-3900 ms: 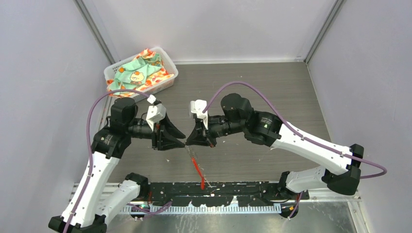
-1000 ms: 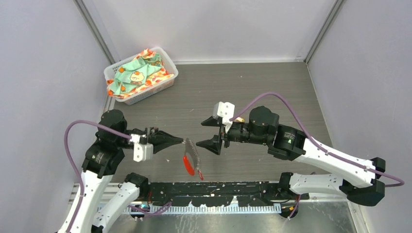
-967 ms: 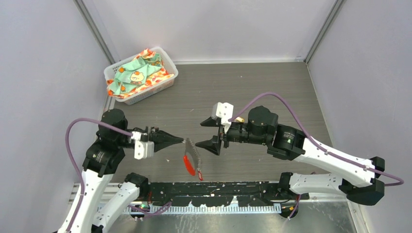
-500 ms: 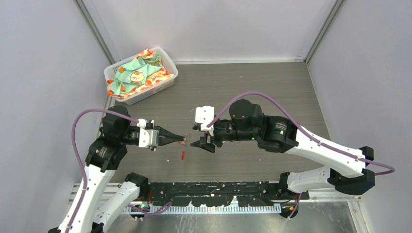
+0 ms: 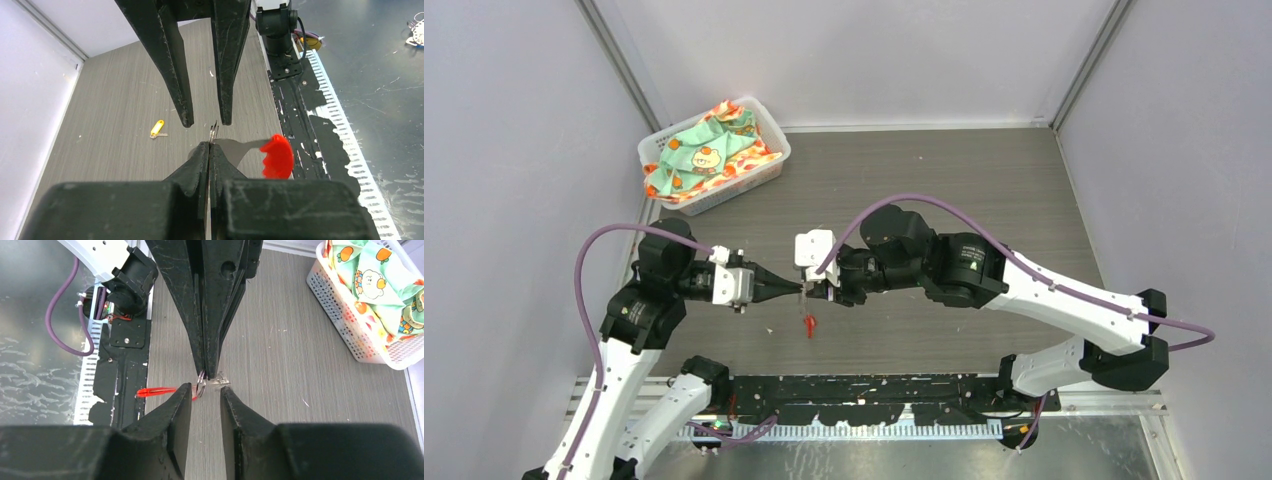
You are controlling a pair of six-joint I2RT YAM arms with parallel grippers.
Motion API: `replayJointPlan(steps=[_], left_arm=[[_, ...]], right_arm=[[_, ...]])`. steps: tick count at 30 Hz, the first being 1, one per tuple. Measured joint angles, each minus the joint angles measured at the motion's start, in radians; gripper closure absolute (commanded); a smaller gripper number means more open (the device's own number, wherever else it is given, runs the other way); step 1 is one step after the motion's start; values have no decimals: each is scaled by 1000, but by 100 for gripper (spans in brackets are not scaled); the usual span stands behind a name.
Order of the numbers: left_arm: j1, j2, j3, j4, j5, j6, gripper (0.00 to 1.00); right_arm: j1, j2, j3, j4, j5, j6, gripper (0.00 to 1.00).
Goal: Put the keys on the keyring
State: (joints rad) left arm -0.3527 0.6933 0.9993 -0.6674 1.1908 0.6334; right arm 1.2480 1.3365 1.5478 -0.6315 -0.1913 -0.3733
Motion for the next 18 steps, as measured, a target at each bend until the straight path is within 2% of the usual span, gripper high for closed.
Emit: replayJointPlan(steps=[8,12,13,14,18], left_arm=[[-1,0,1,-19,-14,19,100],[-1,0,1,-27,-21,24,100],[-1,0,1,-29,-21,25,100],[-1,0,1,-31,-23,26,100],[-1,0,1,-44,-31,24,100]], right_arm=[[0,49,62,-52,0,-17,76],[1,71,84,-77,1,-18,87],[1,75,87,-84,3,-18,96],[2,81,94,-94,3,-18,99],[7,100,116,-116,25,-21,99]])
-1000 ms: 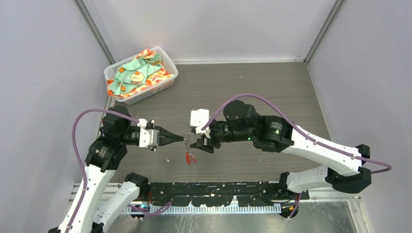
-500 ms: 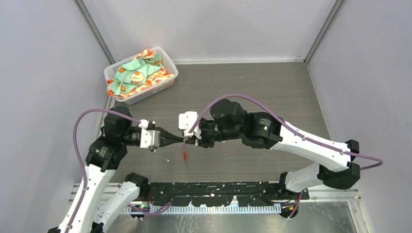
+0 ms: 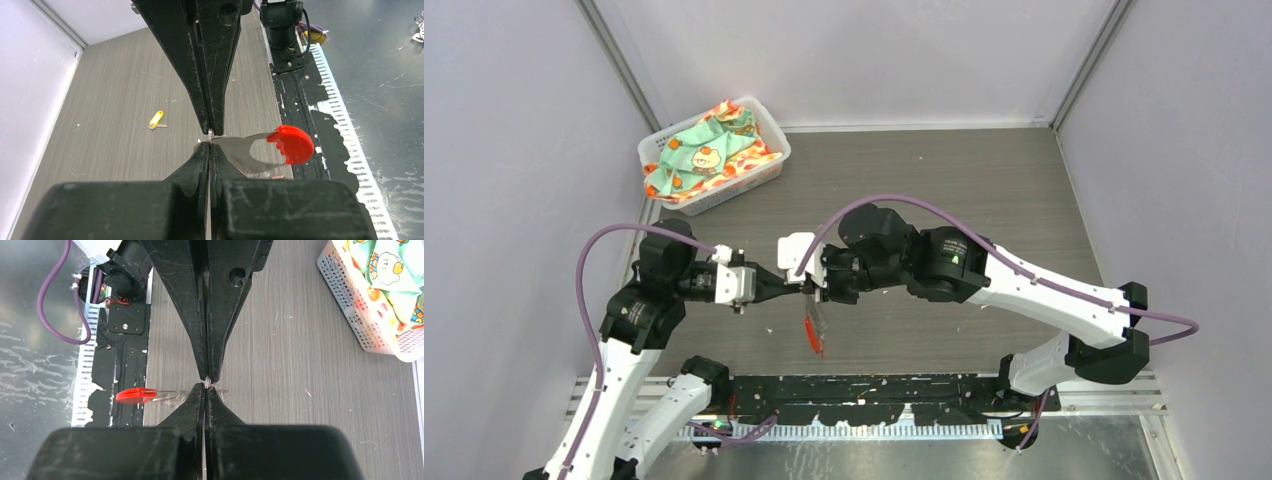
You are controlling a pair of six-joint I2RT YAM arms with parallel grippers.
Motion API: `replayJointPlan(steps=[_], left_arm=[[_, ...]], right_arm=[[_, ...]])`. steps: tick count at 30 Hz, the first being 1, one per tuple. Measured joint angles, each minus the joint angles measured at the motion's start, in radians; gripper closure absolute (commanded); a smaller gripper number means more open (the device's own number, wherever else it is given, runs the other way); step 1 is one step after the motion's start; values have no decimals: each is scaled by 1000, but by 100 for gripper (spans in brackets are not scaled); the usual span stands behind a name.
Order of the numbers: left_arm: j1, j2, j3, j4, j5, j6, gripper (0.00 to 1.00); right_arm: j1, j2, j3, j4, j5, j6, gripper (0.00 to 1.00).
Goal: Put the keys on the keyring
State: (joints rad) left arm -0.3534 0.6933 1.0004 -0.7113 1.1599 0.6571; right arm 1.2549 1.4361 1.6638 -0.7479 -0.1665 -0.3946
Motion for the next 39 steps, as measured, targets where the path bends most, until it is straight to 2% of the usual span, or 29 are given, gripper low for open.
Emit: replayJointPlan(steps=[4,7,9,10,13,15,21,26,39], left_arm=[[0,-2,0,8,-11,-33,99],[1,-4,0,29,-21,-87,84],[0,-4,0,67,-13,-138,60],[0,-4,0,87,-10,-159,54],[0,-10,0,124,2,-236,48],[0,-11,0,136,11,-272,49],[0,-10,-3,135,17,-336,64],[0,5,-4,139,16,-367,68],[0,2,-4,183,31,-443,79]], right_arm=[[2,-11,-24,31,25,4,99],[3,-63,-113,126,40,17,99],[4,-121,-204,217,55,40,99],[4,-145,-243,252,61,53,99],[3,-203,-336,335,74,86,99],[3,-231,-385,397,80,107,99],[3,-291,-482,548,76,166,99],[3,-315,-531,668,65,210,99],[2,-315,-554,758,45,252,99]])
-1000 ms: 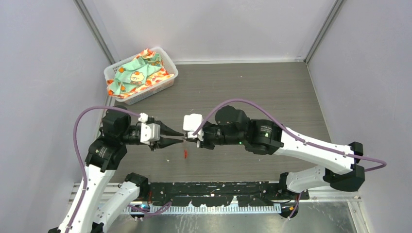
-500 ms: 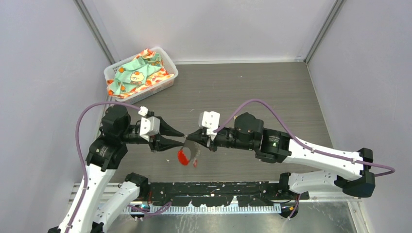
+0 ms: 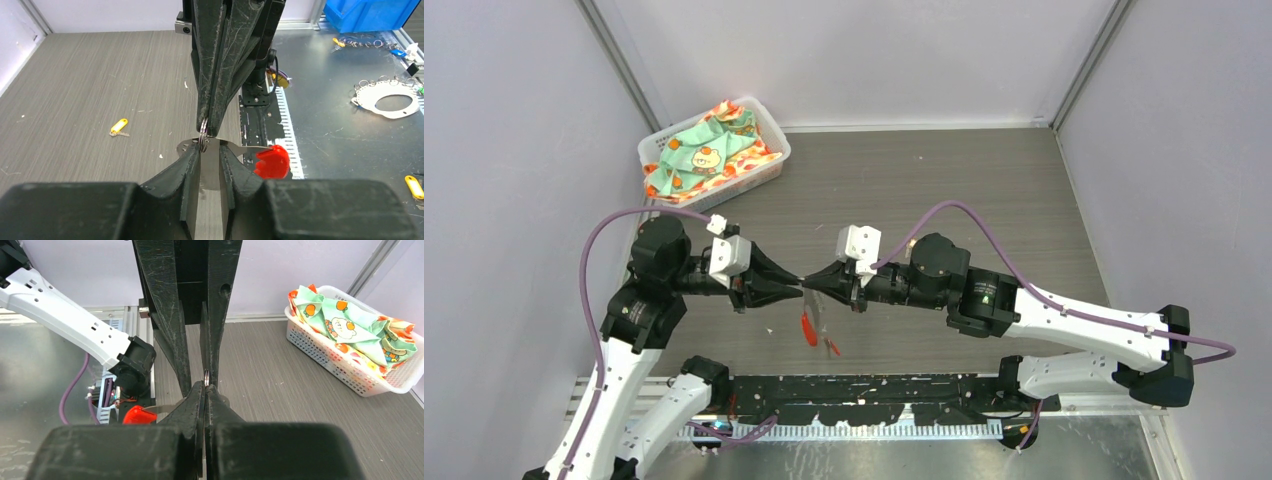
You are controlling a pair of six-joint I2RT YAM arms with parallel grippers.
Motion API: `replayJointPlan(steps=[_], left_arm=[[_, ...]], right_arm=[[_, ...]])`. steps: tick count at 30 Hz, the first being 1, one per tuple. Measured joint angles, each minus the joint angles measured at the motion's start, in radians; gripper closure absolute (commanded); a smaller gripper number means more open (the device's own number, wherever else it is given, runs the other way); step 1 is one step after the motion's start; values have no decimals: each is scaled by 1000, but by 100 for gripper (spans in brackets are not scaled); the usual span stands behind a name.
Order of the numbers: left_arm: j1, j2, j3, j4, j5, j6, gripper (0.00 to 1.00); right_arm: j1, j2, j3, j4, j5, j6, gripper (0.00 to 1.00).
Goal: Put the keys on the keyring
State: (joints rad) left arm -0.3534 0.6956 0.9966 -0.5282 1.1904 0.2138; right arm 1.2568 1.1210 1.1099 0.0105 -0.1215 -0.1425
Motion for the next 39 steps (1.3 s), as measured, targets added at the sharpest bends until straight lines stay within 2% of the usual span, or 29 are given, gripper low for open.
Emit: replayJointPlan(steps=[5,9,12,20,22,25,33,35,39], left_arm=[[0,0,0,6,1,-16,91],[0,-1,0,7,6,-26,93],[0,-2,0,7,8,-29,99],[0,-2,0,3,15,-35,100],[0,-2,0,2,15,-42,100],[0,-2,0,0,17,-43,100],[0,-16,0,-21,15,64,100],[0,-28,-1,-34,18,126,100],[0,-82,-26,-49,32,277,100]], right_arm=[[0,1,0,-5,-20,0,99],[0,1,0,-13,-32,0,99],[0,1,0,-13,-37,0,99],[-1,6,16,-37,-51,0,98],[-1,11,29,-55,-53,0,90],[-1,11,31,-67,-57,7,66],[-1,5,31,-146,-23,49,32],[-1,-11,31,-170,3,58,28],[-1,-84,31,-206,77,79,26]])
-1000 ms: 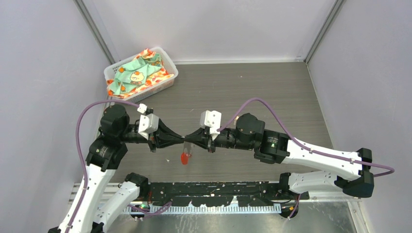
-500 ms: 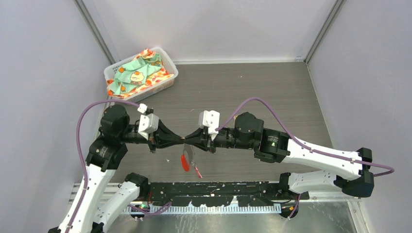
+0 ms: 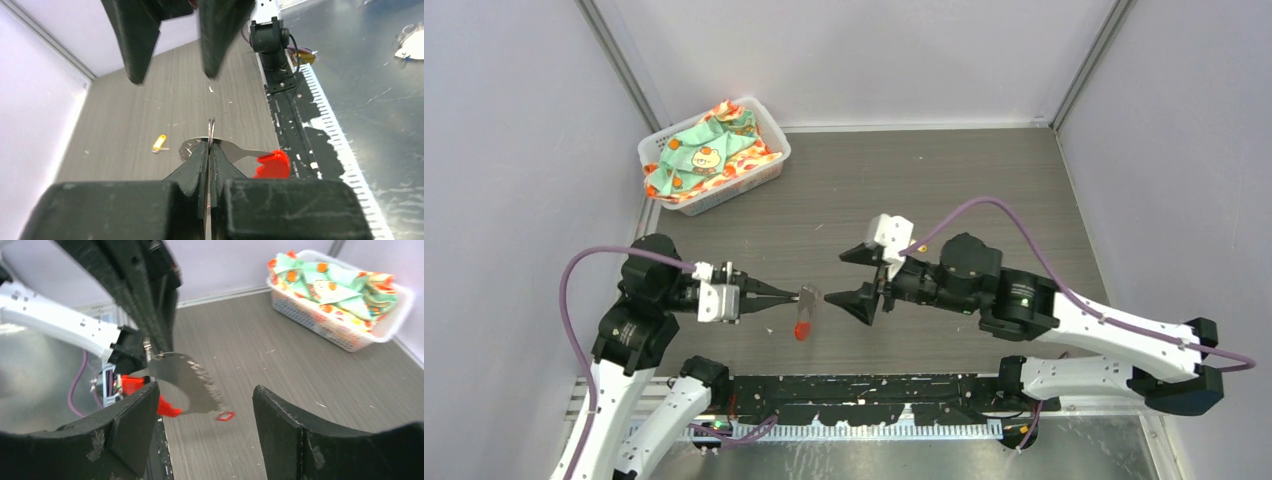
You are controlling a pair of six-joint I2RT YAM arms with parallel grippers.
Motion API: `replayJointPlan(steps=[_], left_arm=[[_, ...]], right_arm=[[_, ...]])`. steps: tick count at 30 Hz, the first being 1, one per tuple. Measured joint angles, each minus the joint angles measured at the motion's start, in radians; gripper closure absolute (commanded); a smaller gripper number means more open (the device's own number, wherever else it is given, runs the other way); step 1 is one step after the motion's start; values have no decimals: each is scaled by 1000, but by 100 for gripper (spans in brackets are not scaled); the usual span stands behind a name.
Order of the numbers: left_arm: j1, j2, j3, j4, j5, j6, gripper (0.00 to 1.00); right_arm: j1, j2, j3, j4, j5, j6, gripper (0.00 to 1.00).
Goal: Put the keys on the keyring
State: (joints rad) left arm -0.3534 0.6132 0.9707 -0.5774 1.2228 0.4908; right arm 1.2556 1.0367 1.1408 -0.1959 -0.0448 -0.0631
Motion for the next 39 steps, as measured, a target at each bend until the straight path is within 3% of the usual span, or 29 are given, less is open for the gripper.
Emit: replayJointPlan(steps=[7,13,16,19,25,31,39], left_arm=[[0,-31,-9,-39,20,244,100],[0,-67,-29,-61,25,410,100],[-1,-68,-29,-64,27,441,100],[-1,-62,-29,-66,27,433,100],[-1,-34,-34,-68,27,368,100],[-1,-20,-39,-71,27,293,100],[-1,-4,-40,-71,21,195,100]], right_arm=[[-1,-130,-39,-16,288,86,21],[-15,-101,-85,-101,602,210,16],[-80,-62,-113,-183,709,327,16],[-219,-39,-142,-232,697,434,16],[-544,140,-188,-272,490,593,19],[-640,363,-215,-189,340,603,30],[-671,611,-137,-103,308,493,40]])
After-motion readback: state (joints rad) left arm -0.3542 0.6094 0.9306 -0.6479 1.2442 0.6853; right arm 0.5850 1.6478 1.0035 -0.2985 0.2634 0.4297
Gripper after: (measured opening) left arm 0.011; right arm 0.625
